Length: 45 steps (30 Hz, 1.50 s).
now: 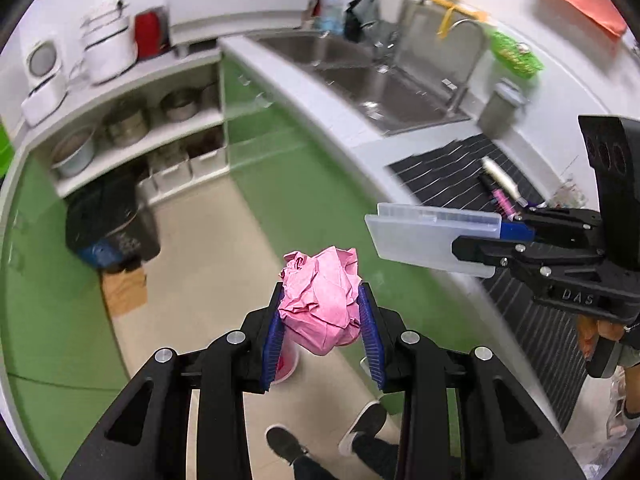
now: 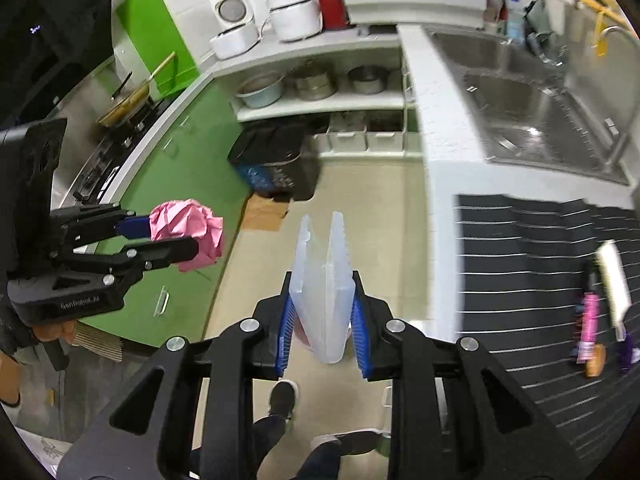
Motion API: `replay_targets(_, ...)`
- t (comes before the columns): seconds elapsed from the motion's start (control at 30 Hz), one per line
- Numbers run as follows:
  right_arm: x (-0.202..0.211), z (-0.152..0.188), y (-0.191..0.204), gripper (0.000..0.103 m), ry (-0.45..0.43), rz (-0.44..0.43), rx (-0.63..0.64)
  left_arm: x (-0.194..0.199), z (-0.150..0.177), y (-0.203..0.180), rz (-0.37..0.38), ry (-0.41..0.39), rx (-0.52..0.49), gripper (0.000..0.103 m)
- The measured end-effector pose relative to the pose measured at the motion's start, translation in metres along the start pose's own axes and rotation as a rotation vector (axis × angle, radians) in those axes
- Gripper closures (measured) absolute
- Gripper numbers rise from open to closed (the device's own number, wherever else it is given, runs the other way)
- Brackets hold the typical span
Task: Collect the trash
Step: 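Carry the pink sponge and ice-cube tray to the pink bin and release both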
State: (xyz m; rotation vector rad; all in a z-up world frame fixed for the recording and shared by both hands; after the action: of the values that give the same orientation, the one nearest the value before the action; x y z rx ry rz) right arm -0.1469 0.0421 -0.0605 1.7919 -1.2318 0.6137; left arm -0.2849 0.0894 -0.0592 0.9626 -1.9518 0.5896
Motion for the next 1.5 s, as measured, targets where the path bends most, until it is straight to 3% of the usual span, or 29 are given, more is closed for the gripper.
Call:
replay_targets(0.23,-0.09,0.007,0.008,0.078,0.061,0.004,-0.036,-0.072,0.035,0.052,0.016,0.075,0.005,0.068)
replay_targets(0.63,-0.257,0.08,-0.056,0.079,0.121,0.038,-0.047,-0.273,0.13,0.088,0.042,0.147,0.033,0.068)
replay_targets(0.73,-0.278,0.092,-0.07,0.079,0.135,0.043,-0.05,-0.302,0.143,0.094,0.03,0.151,0.047,0.06)
replay_targets(0.77,-0.283,0.094,-0.073,0.079,0.138,0.044,-0.05,-0.308,0.146,0.096,0.024,0.154,0.054,0.044)
replay_targets(0.8,-0.288,0.096,-0.075,0.079,0.141,0.043,-0.05,-0.314,0.149,0.099,0.015,0.153,0.059,0.017)
replay_targets(0.83,-0.291,0.098,-0.075,0.079,0.144,0.043,-0.05,-0.318,0.151,0.101,0.009,0.15,0.066,0.007)
replay_targets(1.4,-0.362,0.105,-0.06,0.078,0.232,-0.049,-0.006,-0.301,0.166,0.147,-0.043,0.124,0.15,0.007)
replay_targets(1.43,-0.368,0.104,-0.058,0.077,0.236,-0.059,0.001,-0.299,0.168,0.151,-0.051,0.12,0.159,0.007)
replay_targets(1.5,-0.376,0.103,-0.055,0.064,0.237,-0.068,0.006,-0.296,0.168,0.158,-0.064,0.111,0.172,0.007)
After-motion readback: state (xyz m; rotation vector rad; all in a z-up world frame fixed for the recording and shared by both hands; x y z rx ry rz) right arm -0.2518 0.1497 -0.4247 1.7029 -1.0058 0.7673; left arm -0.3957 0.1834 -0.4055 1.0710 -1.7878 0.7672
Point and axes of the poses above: each gripper's, at about its wrist camera, not at the fingertips, and x roughly against the way its jaws point, y to its left, z to its underside, the point moved 1 cm from there along -x, roughly the way its jaws point, and after that the axes turned 9 degrees about -z, right-handed, at the moved point
